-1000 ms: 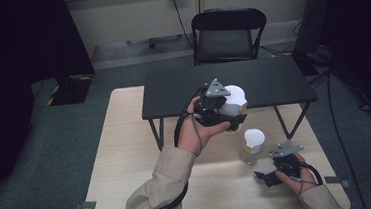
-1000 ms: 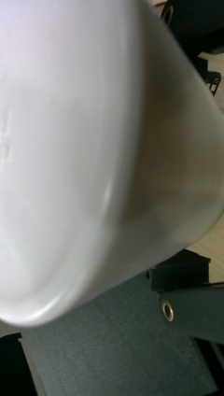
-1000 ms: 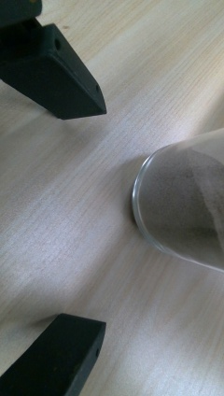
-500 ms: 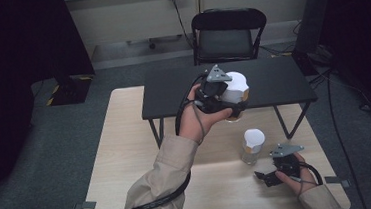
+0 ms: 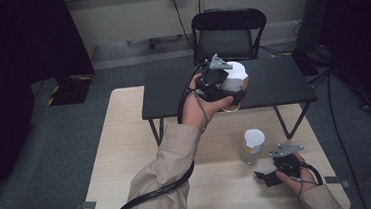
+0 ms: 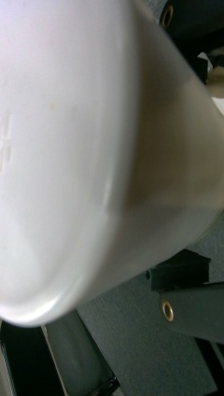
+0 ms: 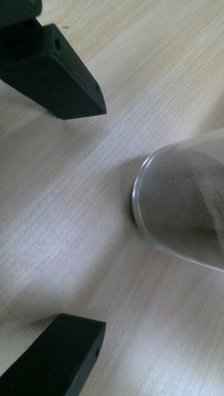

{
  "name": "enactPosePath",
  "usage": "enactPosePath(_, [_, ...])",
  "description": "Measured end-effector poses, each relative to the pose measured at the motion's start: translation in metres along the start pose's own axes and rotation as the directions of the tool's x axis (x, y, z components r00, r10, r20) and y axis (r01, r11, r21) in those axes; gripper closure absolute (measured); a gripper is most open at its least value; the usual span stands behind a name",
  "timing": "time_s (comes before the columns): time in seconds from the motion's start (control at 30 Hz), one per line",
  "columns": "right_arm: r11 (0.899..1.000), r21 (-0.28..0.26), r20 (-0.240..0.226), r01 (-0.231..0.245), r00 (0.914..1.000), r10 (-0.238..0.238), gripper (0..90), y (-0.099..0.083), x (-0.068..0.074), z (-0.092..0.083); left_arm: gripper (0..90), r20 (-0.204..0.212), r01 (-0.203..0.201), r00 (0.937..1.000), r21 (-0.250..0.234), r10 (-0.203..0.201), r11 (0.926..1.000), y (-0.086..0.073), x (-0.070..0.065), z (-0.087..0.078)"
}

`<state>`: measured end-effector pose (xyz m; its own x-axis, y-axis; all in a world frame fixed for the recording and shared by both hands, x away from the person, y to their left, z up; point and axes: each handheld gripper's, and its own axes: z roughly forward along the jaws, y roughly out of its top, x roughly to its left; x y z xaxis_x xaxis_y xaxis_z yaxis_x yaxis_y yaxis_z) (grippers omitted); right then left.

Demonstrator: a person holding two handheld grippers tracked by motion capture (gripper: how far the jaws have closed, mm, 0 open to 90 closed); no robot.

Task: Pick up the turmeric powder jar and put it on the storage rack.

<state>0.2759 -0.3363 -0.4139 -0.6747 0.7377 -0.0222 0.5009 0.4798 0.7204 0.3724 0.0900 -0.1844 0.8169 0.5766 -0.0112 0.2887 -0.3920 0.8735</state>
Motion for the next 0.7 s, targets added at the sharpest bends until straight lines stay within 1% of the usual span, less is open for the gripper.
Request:
enactPosePath(0.13, [1.0,0.0,0.001,0.0,1.0,0.0,0.0,0.0,0.0,0.0,30.3,-0.014,0.012,0.9998,-0.002,-0.012,0.9999,0.0,0.004,0.003])
enactPosePath(0.37, [1.0,0.0,0.0,0.001,1.0,-0.001,0.0,0.0,0.0,0.0,30.3,-0.042,0.019,0.9989,0.002,-0.019,0.9998,0.002,0.009,0.007])
enactPosePath(0.43, [1.0,0.0,0.0,0.0,1.0,0.0,0.0,0.0,0.0,0.0,30.3,-0.05,0.031,0.9983,-0.003,-0.031,0.9995,0.001,0.01,0.008])
enactPosePath(0.47, [1.0,0.0,0.0,0.001,1.0,-0.001,0.0,0.0,0.0,0.0,30.3,-0.055,0.026,0.9982,0.003,-0.026,0.9996,0.001,0.01,0.009])
enactPosePath(0.5, [1.0,0.0,0.0,0.0,1.0,0.0,0.0,0.0,0.0,0.0,30.3,-0.064,0.031,0.9975,0.005,-0.03,0.9995,0.001,0.01,0.01])
enactPosePath(0.57, [1.0,-0.001,0.0,0.0,1.0,0.0,0.0,0.0,0.0,0.0,30.3,-0.065,0.033,0.9974,0.008,-0.032,0.9994,0.0,0.011,0.011])
enactPosePath(0.63, [1.0,-0.001,0.0,0.001,1.0,-0.001,0.0,0.0,0.0,0.0,30.3,-0.069,0.046,0.9966,0.006,-0.045,0.9989,-0.002,0.013,0.014])
enactPosePath(0.7, [1.0,-0.001,0.0,0.001,1.0,-0.001,0.0,0.0,0.0,0.0,30.3,-0.071,0.047,0.9964,0.004,-0.046,0.9989,-0.002,0.013,0.014])
